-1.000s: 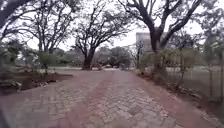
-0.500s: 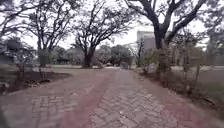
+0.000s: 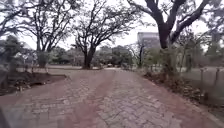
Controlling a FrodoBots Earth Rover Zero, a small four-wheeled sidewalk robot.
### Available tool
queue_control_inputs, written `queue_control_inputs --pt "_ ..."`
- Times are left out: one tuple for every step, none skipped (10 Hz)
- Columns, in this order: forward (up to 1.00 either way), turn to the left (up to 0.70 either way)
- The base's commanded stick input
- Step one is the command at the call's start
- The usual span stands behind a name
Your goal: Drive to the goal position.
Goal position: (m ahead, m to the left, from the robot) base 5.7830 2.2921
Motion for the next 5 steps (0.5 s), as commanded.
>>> queue_control_inputs --pt "0.70 0.03" --pt "0.70 0.03" --pt "0.70 0.03" --pt "0.70 0.03" --pt "0.70 0.02"
